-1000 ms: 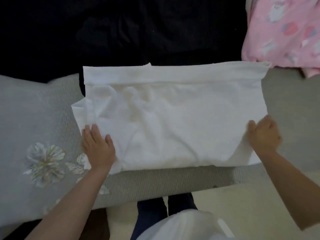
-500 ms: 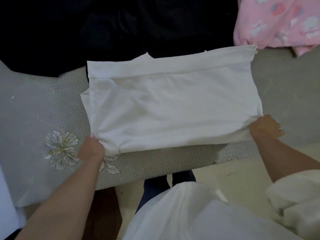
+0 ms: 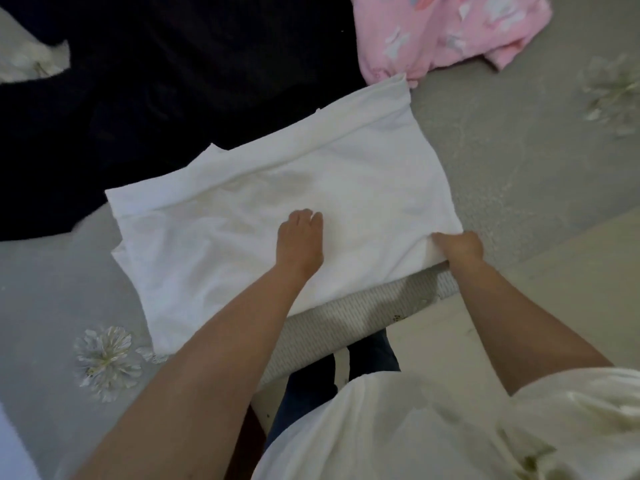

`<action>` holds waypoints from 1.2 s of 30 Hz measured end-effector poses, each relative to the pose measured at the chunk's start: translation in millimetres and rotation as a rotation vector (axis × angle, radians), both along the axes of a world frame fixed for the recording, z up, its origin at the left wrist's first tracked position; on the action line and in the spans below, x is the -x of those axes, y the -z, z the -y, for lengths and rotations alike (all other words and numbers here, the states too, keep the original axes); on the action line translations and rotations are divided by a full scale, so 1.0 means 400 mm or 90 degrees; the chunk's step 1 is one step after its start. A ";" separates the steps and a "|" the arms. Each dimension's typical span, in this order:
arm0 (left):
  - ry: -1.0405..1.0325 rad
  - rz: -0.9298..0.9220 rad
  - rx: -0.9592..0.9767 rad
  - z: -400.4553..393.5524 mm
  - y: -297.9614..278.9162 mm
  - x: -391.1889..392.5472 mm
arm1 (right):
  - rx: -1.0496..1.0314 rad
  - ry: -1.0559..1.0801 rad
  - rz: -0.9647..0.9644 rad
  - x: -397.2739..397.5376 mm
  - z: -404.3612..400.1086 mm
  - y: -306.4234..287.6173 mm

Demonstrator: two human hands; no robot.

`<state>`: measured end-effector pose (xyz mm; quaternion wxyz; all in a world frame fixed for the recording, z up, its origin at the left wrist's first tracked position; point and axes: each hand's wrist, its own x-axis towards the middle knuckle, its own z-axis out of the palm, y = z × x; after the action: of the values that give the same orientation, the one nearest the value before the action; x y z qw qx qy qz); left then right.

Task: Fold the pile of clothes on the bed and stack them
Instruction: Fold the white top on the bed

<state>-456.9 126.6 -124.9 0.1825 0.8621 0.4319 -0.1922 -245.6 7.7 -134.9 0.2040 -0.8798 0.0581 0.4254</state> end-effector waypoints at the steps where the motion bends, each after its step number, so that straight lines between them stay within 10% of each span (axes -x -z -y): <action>1: 0.045 -0.004 0.001 -0.009 -0.001 -0.060 | -0.020 0.009 -0.023 -0.007 0.009 0.003; 9: 0.334 0.011 0.017 -0.100 0.016 -0.462 | -0.204 0.007 -0.141 -0.054 0.069 0.043; 20: 0.502 -0.387 -0.045 -0.149 0.063 -0.596 | -0.108 -0.380 0.025 -0.100 0.085 0.020; 36: 0.558 -0.012 -0.211 -0.261 -0.178 -0.117 | -0.226 -0.429 0.600 0.312 0.091 -0.206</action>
<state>-410.1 231.0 -53.7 -0.0599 0.9789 0.0533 -0.1879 -370.4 -28.7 -52.3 0.2055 -0.8961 -0.3919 0.0345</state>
